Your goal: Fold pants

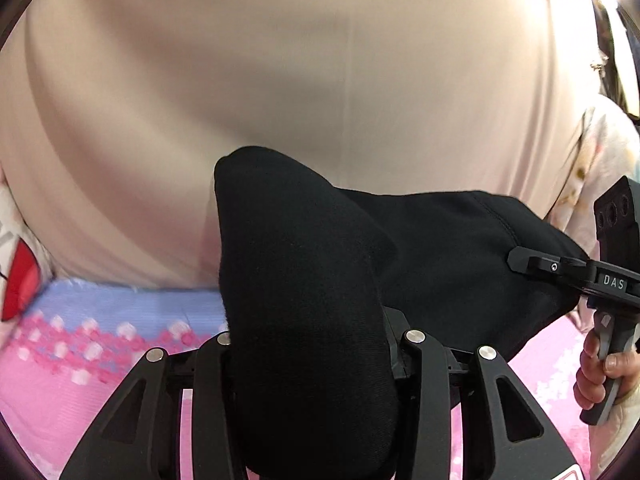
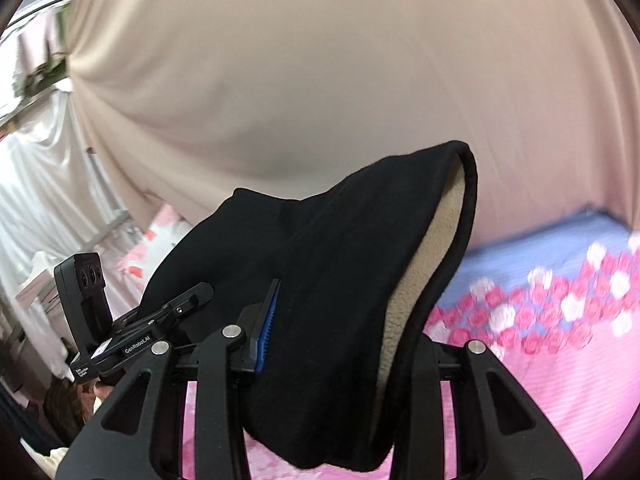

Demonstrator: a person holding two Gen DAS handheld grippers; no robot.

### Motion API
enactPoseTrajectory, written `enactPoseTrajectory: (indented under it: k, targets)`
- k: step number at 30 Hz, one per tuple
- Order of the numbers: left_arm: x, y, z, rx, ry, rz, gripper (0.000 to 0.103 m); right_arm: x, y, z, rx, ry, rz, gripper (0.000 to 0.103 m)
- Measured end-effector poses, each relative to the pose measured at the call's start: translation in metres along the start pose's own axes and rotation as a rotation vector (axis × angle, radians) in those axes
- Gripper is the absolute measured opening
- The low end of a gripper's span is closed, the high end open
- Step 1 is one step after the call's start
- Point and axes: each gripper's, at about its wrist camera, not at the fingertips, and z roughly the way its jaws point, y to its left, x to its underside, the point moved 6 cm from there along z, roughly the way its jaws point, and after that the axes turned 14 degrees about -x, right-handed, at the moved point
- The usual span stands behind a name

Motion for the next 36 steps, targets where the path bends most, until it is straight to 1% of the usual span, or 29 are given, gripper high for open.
enactPoseTrajectory:
  k: [4, 8, 10, 12, 15, 17, 18, 19, 20, 21, 22, 23, 24, 25, 26, 27, 28, 29, 30, 31, 32, 33, 34, 35, 36]
  targets:
    - [0.032, 0.001, 0.053, 0.0, 0.075, 0.006, 0.039, 0.027, -0.048, 0.023, 0.033, 0.054, 0.054, 0.034]
    - [0.065, 0.001, 0.09, -0.002, 0.159, 0.019, 0.039, 0.056, -0.086, 0.042, 0.058, 0.114, 0.109, 0.034]
    - [0.079, 0.003, 0.101, -0.006, 0.191, 0.027, 0.039, 0.068, -0.097, 0.048, 0.068, 0.14, 0.126, 0.034]
    - [0.088, 0.003, 0.103, -0.01, 0.195, 0.033, 0.04, 0.081, -0.106, 0.052, 0.071, 0.161, 0.142, 0.034]
    - [0.098, 0.005, 0.106, -0.008, 0.21, 0.022, 0.043, 0.093, -0.115, 0.053, 0.061, 0.168, 0.169, 0.034]
    - [0.106, 0.005, 0.107, 0.0, 0.242, 0.003, 0.047, 0.099, -0.119, 0.053, 0.062, 0.172, 0.178, 0.035]
    - [0.107, 0.005, 0.109, 0.001, 0.259, -0.004, 0.053, 0.103, -0.121, 0.053, 0.062, 0.178, 0.185, 0.039]
    - [0.114, 0.006, 0.115, 0.004, 0.294, -0.029, 0.061, 0.107, -0.123, 0.052, 0.063, 0.187, 0.197, 0.045]
    - [0.115, 0.01, 0.117, 0.005, 0.316, -0.058, 0.066, 0.11, -0.125, 0.05, 0.061, 0.192, 0.213, 0.049]
    - [0.121, 0.018, 0.12, 0.017, 0.35, -0.114, 0.077, 0.113, -0.128, 0.046, 0.069, 0.189, 0.228, 0.056]
    - [0.123, 0.027, 0.119, 0.022, 0.367, -0.151, 0.08, 0.116, -0.13, 0.039, 0.077, 0.181, 0.238, 0.061]
    - [0.126, 0.036, 0.117, 0.031, 0.374, -0.186, 0.08, 0.115, -0.129, 0.024, 0.091, 0.157, 0.245, 0.061]
    - [0.125, 0.053, 0.107, 0.028, 0.38, -0.231, 0.08, 0.112, -0.128, 0.008, 0.105, 0.13, 0.248, 0.061]
    - [0.122, 0.069, 0.092, 0.019, 0.379, -0.26, 0.078, 0.11, -0.126, -0.022, 0.149, 0.083, 0.253, 0.061]
    - [0.119, 0.082, 0.08, -0.014, 0.37, -0.272, 0.075, 0.107, -0.122, -0.047, 0.196, 0.043, 0.25, 0.062]
    - [0.111, 0.099, 0.058, -0.108, 0.341, -0.269, 0.07, 0.104, -0.114, -0.073, 0.237, 0.006, 0.236, 0.057]
    - [0.098, 0.114, 0.032, -0.215, 0.288, -0.238, 0.066, 0.098, -0.095, -0.102, 0.273, -0.024, 0.188, 0.042]
    - [0.077, 0.121, 0.003, -0.279, 0.207, -0.192, 0.066, 0.092, -0.078, -0.114, 0.297, -0.029, 0.137, 0.036]
    - [0.055, 0.119, -0.019, -0.29, 0.139, -0.173, 0.066, 0.085, -0.059, -0.12, 0.33, -0.029, 0.079, 0.028]
    - [0.041, 0.115, -0.032, -0.284, 0.1, -0.173, 0.066, 0.078, -0.04, -0.12, 0.356, -0.028, 0.021, 0.023]
    - [0.023, 0.104, -0.043, -0.27, 0.064, -0.18, 0.066, 0.069, -0.015, -0.107, 0.346, -0.013, -0.038, 0.022]
    - [0.013, 0.092, -0.044, -0.249, 0.053, -0.182, 0.066, 0.064, 0.002, -0.091, 0.315, 0.006, -0.071, 0.022]
    - [0.005, 0.075, -0.038, -0.204, 0.057, -0.183, 0.069, 0.062, 0.015, -0.07, 0.281, 0.028, -0.102, 0.022]
    - [0.003, 0.058, -0.025, -0.159, 0.085, -0.18, 0.069, 0.062, 0.022, -0.041, 0.276, 0.063, -0.139, 0.022]
    - [0.01, 0.042, -0.006, -0.13, 0.132, -0.168, 0.069, 0.065, 0.021, -0.019, 0.283, 0.097, -0.155, 0.022]
